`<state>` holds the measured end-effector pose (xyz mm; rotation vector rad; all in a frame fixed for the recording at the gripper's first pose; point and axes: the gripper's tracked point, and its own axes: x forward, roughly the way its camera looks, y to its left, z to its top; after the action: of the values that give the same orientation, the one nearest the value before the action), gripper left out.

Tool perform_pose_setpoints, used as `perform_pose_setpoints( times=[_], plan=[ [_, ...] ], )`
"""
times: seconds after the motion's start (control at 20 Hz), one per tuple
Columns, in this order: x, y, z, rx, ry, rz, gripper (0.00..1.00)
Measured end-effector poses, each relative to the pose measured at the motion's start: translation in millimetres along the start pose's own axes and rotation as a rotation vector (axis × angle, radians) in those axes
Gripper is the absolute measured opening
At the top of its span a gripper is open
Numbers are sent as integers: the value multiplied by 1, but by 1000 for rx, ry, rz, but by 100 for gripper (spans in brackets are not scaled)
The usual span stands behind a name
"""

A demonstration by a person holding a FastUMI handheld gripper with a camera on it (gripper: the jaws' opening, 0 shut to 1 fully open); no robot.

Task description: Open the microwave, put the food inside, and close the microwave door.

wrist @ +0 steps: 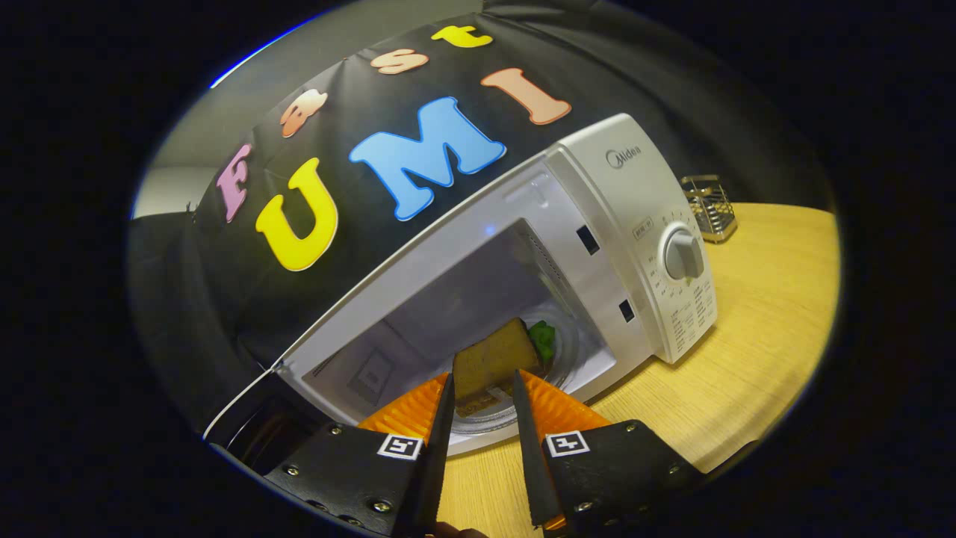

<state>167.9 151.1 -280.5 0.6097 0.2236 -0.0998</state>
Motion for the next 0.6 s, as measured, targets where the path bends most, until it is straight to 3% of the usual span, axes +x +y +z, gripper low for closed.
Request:
perform_pose_setpoints(
  times=[0.6],
  plan=[
    [-84, 25, 46, -294, -91, 119, 46]
  ],
)
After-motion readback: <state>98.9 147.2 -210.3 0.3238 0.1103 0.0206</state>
